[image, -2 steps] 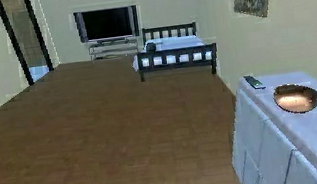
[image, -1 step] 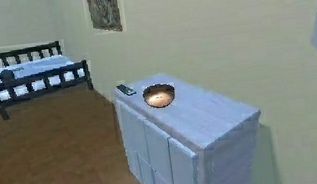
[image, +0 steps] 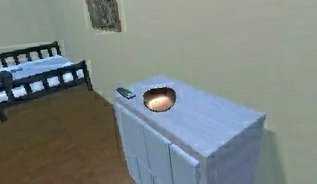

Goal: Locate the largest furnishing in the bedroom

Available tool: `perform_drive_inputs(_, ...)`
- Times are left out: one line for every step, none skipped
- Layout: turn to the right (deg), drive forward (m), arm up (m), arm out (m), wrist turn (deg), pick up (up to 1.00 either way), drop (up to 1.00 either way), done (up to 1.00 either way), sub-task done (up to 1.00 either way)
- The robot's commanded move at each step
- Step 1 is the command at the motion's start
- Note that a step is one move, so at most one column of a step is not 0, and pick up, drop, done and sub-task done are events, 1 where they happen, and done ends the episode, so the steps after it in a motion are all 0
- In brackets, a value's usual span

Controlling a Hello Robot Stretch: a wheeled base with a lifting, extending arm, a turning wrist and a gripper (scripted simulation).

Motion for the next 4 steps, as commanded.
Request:
perform_drive_inputs(-45.0,0.00,0.00,0.00,0.0,0.00,0.00,0.00,0.00)
perform_drive_inputs(-42.0,0.00,0.00,0.00,0.0,0.00,0.00,0.00,0.00)
perform_drive_inputs(0.0,0.15,0.00,0.00,0.0,0.00,0.00,0.00,0.00)
perform_drive_inputs(-45.0,0.00,0.00,0.00,0.0,0.00,0.00,0.00,0.00)
